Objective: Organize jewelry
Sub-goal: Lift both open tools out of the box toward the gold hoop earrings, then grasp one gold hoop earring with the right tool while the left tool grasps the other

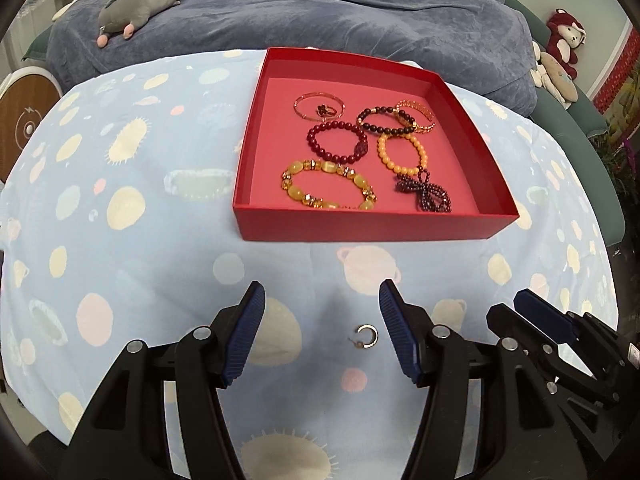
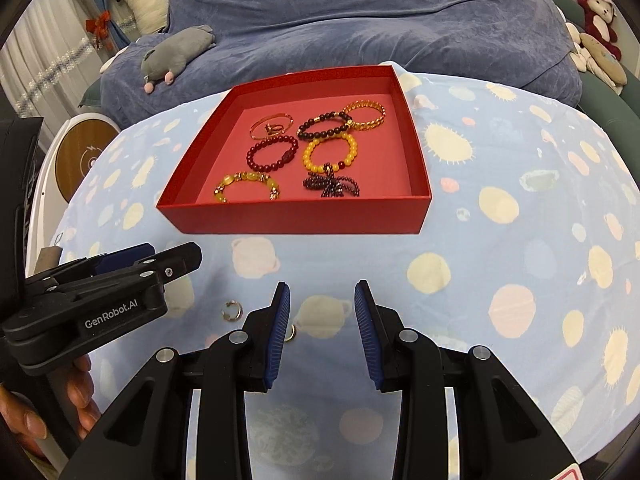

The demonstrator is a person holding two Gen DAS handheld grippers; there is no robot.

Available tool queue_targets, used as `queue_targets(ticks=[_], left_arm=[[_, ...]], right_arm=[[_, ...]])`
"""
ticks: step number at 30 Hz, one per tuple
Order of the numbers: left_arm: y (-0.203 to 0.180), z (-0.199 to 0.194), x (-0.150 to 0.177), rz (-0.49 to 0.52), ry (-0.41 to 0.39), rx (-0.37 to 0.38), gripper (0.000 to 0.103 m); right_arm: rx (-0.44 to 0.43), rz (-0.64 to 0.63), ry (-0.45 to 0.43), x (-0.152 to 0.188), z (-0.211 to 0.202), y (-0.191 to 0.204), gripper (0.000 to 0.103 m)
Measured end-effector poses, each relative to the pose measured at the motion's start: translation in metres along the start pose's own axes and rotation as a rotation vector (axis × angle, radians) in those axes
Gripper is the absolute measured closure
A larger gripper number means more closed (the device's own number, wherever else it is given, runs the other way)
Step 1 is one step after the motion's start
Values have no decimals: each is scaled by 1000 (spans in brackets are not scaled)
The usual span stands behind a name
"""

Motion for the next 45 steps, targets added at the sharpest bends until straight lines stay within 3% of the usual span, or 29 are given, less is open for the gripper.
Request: queue_targets(ticks=[13,38,41,43,45], left_arm=[[4,-24,44,17,7,-48,47],[16,1,59,61,46,-99,47],[16,3,57,59,47,-93,47],[15,4,56,58,46,-90,47],[14,4,54,55,45,-85,47]], right_arm=[[1,-7,34,43,-14,13,70],[-3,-35,82,37,41,26,70],[11,-65,75,36,43,29,75],[26,-93,70,37,43,29,87],[23,-90,70,37,41,27,87]])
Point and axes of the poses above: each gripper's, at about its wrist camera, not at the fingertips, and z roughly the way its jaws point, y to its left, x to its underside, the point moved 1 cm from there along z, roughly the way its jaws point, and after that the axes turned 13 degrees about -y, right-handed, at the moved point
